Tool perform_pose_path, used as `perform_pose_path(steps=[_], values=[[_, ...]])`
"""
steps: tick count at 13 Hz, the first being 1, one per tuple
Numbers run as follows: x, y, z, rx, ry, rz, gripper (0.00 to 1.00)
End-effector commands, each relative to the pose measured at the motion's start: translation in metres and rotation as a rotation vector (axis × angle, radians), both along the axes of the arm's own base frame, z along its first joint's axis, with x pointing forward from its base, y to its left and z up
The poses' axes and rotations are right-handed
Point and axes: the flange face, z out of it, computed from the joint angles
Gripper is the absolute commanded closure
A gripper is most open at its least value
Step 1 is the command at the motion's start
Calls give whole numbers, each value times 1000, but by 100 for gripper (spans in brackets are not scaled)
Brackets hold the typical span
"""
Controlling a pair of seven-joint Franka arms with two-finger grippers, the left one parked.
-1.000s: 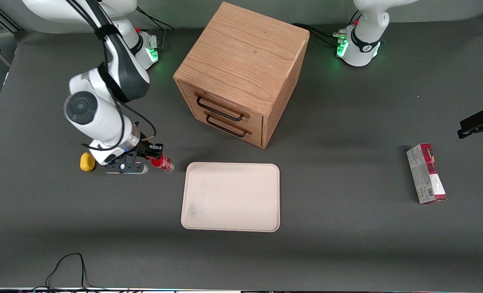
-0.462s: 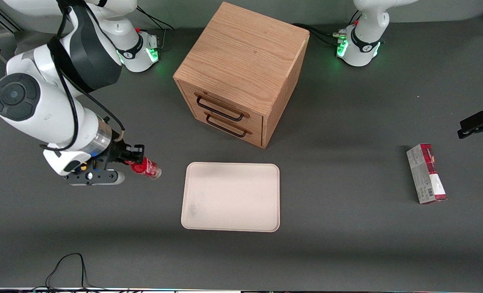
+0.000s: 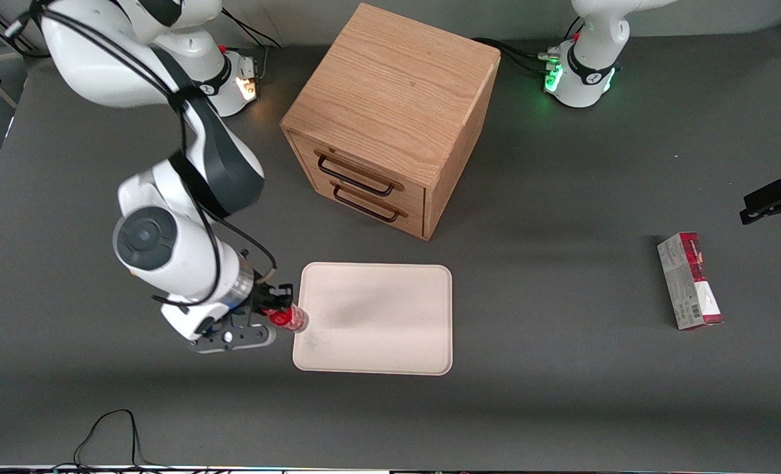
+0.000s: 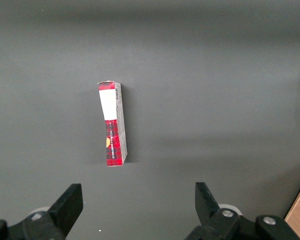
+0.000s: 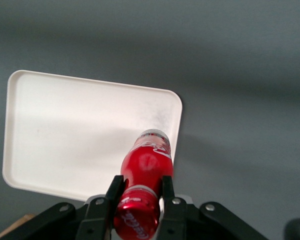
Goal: Place coke bottle on tray
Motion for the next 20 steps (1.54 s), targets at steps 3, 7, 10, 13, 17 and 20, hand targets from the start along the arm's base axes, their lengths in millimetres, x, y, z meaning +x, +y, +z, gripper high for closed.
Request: perform_pose_path(steps=[3,7,10,13,17,20], values=[[17,11,-48,-28,-42,32,81],[12,16,-75,-54,-50,56,77],[14,18,-80,-40,-75,57,74],[17,19,-85,-22,-98,38,0],[18,16,-67,-21,-116,19,0],[1,5,1,-59,-78,-11,0]])
